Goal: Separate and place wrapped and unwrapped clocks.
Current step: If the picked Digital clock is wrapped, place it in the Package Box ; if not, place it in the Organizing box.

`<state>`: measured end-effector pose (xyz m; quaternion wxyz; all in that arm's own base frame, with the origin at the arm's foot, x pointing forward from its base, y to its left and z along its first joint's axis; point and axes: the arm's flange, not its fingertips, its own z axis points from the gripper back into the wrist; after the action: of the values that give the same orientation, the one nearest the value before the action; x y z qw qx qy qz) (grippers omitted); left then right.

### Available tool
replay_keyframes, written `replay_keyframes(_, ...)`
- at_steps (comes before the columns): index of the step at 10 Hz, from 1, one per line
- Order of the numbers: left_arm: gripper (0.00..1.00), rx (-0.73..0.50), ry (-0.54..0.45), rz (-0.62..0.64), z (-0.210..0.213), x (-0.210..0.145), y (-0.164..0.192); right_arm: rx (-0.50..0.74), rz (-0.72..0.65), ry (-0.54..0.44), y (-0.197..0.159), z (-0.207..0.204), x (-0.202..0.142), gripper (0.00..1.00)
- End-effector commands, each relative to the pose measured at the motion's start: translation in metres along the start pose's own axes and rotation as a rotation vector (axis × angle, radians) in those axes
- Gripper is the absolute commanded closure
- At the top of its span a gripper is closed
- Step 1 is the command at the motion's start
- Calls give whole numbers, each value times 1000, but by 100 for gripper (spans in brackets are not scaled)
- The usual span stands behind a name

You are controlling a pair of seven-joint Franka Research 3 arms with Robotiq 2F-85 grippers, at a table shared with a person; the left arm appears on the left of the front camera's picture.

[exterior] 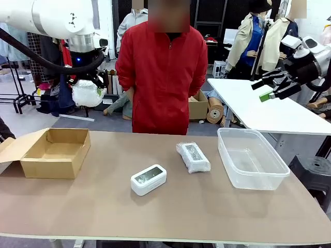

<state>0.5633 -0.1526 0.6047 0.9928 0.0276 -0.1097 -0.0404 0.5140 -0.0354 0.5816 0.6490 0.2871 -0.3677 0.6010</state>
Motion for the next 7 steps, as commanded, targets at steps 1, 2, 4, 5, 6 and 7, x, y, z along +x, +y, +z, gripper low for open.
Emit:
replay_keyframes(1, 100, 1, -2, 2, 3, -1, 1, 0, 4, -3, 1, 0, 2, 0)
replay_keyframes(2, 100, 1, -2, 2, 3, -1, 1, 0, 4, -3, 1, 0, 2, 0)
replay_keyframes(4, 100, 3, 6, -32, -6, -1, 9, 0, 4, -3, 1, 0, 2, 0)
replay_keyframes(5, 100, 21, 29, -24, -16, -5, 27, 0, 4, -3, 1, 0, 2, 0)
replay_keyframes(6, 100, 39, 54, 4, -26, -15, 36, 0, 4, -3, 1, 0, 2, 0)
replay_keyframes(7, 100, 52, 69, 15, -39, -24, 45, 0, 4, -3, 1, 0, 2, 0)
